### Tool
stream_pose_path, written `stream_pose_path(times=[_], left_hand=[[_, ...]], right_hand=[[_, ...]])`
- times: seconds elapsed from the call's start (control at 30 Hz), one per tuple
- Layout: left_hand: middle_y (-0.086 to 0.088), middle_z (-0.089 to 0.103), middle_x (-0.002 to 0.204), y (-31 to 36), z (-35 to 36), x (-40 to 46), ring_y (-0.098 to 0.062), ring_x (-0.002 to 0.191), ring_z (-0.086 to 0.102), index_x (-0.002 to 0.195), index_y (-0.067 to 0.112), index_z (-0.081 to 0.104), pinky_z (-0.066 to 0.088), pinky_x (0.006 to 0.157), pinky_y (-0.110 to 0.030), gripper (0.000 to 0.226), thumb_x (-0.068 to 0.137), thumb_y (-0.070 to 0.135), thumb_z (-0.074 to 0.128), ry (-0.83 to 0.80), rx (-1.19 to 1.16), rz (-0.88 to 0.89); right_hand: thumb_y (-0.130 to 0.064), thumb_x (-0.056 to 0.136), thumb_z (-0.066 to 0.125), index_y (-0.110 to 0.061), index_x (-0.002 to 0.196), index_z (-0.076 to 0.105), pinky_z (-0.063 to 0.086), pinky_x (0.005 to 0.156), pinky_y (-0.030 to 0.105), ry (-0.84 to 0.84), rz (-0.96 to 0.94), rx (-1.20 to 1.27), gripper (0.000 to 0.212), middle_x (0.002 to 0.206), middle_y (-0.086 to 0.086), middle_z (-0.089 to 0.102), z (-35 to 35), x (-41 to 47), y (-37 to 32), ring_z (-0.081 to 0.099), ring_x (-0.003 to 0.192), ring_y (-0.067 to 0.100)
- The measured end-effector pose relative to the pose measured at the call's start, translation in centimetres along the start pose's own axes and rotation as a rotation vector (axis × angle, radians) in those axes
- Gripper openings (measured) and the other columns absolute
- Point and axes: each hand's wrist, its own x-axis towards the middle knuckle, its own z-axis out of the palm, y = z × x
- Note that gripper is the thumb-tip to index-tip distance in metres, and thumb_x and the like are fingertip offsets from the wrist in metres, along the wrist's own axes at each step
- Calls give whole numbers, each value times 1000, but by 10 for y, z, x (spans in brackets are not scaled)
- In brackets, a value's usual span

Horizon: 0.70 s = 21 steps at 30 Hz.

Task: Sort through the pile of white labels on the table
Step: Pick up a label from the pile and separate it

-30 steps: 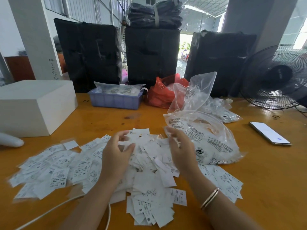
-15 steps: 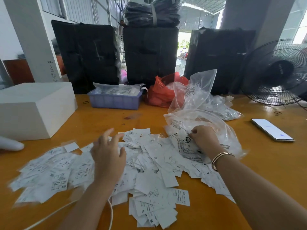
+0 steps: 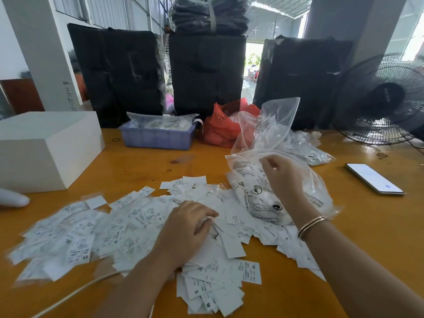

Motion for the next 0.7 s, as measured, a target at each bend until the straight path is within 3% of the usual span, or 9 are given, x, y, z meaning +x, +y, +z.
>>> stream_pose_path(times=[0.07, 0.13, 0.27, 0.33, 0.37, 0.43, 0.5, 0.6, 0.7], left_hand=[[33, 52, 105, 4, 0, 0, 20, 102, 44, 112, 35, 61, 33, 85, -3, 20, 95, 29, 53, 49, -133, -127], [36, 49, 109, 8, -3, 0, 23, 103, 44, 116, 43, 52, 38, 79, -1, 24, 95, 48, 45, 106, -298, -240], [30, 54, 116, 8, -8, 1, 23, 101, 47, 130, 46, 39, 35, 73, 5, 60, 77, 75, 37, 82, -502, -358], [25, 60, 106, 7, -7, 2, 18, 95, 52, 130, 47, 33, 39, 70, 3, 56, 81, 69, 49, 70, -531, -391], [21, 63, 96, 6, -6, 3, 10, 90, 57, 126, 46, 37, 43, 69, -2, 49, 84, 57, 59, 86, -536, -397], [16, 64, 83, 2, -4, 3, -2, 77, 60, 110, 38, 54, 48, 65, -9, 30, 85, 30, 68, 125, -491, -373], [20, 65, 82, 0, -4, 3, -2, 76, 61, 93, 33, 64, 49, 65, -10, 15, 86, 20, 67, 170, -440, -353], [20, 67, 82, -3, -6, 2, 2, 81, 63, 86, 32, 64, 50, 69, -11, 13, 87, 19, 65, 260, -465, -389], [11, 71, 80, -6, -6, 3, 0, 81, 66, 86, 26, 62, 53, 70, -17, 9, 87, 19, 66, 325, -479, -432]], right_hand=[[-20, 91, 59, -15, 84, 66, 51, 60, 30, -138, 153, 409, 12, 75, 4, 70, 2, -12, -26, 63, 67, 22], [-17, 92, 57, -14, 88, 64, 54, 63, 22, -348, 264, 687, 8, 76, 3, 72, 11, -31, -42, 68, 69, 15], [-15, 93, 55, -11, 89, 61, 53, 63, 20, -611, 260, 774, 8, 74, 2, 72, 28, -63, -48, 68, 68, 13], [-13, 93, 56, -13, 87, 62, 51, 61, 19, -667, 206, 726, 8, 71, -2, 71, 33, -69, -46, 65, 66, 10], [-12, 93, 56, -14, 87, 62, 50, 60, 18, -676, 193, 710, 9, 70, -4, 70, 35, -70, -45, 64, 65, 9], [-11, 94, 55, -15, 88, 61, 48, 57, 17, -651, 194, 704, 10, 68, -5, 70, 38, -71, -42, 63, 63, 8], [-14, 96, 51, -19, 89, 62, 46, 56, 15, -591, 212, 657, 14, 70, -6, 70, 40, -73, -40, 62, 63, 8], [-26, 96, 50, -23, 93, 66, 43, 58, 16, -506, 112, 278, 16, 80, -12, 65, 38, -75, -34, 56, 66, 7], [-49, 89, 53, -23, 105, 67, 44, 77, 26, -616, -134, -242, 34, 101, -10, 59, 32, -78, -32, 54, 90, 8]])
